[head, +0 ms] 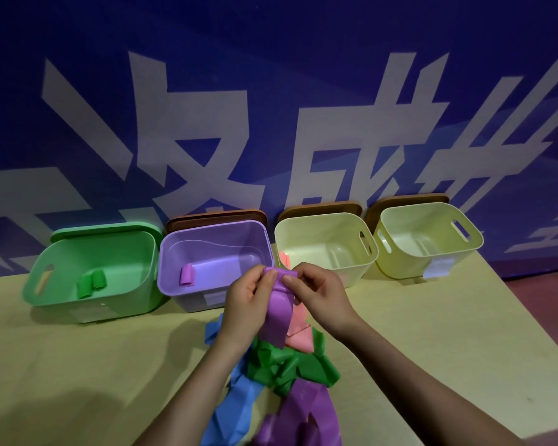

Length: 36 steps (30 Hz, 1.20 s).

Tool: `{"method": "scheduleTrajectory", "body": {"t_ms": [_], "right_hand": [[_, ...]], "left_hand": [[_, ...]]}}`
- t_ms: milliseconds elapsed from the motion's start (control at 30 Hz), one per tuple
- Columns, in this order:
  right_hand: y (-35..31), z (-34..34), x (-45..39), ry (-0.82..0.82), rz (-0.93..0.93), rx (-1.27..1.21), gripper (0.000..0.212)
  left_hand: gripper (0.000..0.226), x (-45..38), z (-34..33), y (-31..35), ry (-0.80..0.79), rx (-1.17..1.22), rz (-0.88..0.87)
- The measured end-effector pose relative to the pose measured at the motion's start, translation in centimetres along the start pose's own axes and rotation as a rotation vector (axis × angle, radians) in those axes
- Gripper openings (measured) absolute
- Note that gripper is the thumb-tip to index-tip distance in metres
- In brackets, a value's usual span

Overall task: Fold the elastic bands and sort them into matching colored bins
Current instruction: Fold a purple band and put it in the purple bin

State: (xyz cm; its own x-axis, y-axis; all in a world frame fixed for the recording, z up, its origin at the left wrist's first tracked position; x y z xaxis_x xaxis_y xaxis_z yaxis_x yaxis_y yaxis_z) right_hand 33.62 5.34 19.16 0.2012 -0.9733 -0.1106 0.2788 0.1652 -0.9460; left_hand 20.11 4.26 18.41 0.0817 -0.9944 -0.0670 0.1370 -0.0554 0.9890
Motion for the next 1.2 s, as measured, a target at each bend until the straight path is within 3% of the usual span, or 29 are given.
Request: {"method": "scheduleTrajectory", "body": {"t_ms": [133,333,600,767,900,1000,1200], "right_hand": [[-1.5,0.6,0.2,0.074,0.195,0.269,0.024],[-1.9,0.5,0.5,0.094,0.039,-0.079,0.019],[-2.3,0.5,1.1,0.024,0.013,-0.264,0.002],[-3.2,1.2,1.6,0.046,0.135,-0.103,0.024],[-3.3,1.5,1.8,0.112,0.283,0.190,0.005],[-3.5,1.7,2.0,0.096,0.368,0.331,0.015],[-4.0,2.2,2.6,-0.003,0.406,0.252,0.020]], "left_hand": [[0.025,0.5,-0.1,0.2,0.001,0.103,0.050],[0.016,1.1,-0.4,0.0,-0.015,0.418,0.256],[0.026,1.7,0.4,1.0,-0.004,0.295,0.120],[0.026,2.6,-0.2,0.4,0.015,0.297,0.292],[0.030,3.6,-0.6,0.4,0.021,0.423,0.330],[0.047,3.8,-1.0,1.1,-0.036,0.510,0.329],[0.032,3.6,-0.9,0.8,-0.011,0.535,0.367]]}}
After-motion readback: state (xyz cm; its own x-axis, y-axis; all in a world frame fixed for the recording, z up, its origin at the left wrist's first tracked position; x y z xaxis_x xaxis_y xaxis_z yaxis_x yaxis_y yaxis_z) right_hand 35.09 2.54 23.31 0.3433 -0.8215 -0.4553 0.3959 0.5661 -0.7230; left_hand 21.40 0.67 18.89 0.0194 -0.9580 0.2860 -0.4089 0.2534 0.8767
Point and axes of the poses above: each hand's wrist, its own x-axis away from the middle knuckle, its own z-axis out of the back of the hand, y = z × x, the point moved 6 cm from there along -x, towards the middle knuckle, and after that the axes turned 3 degrees about x, right-handed, at the moved point
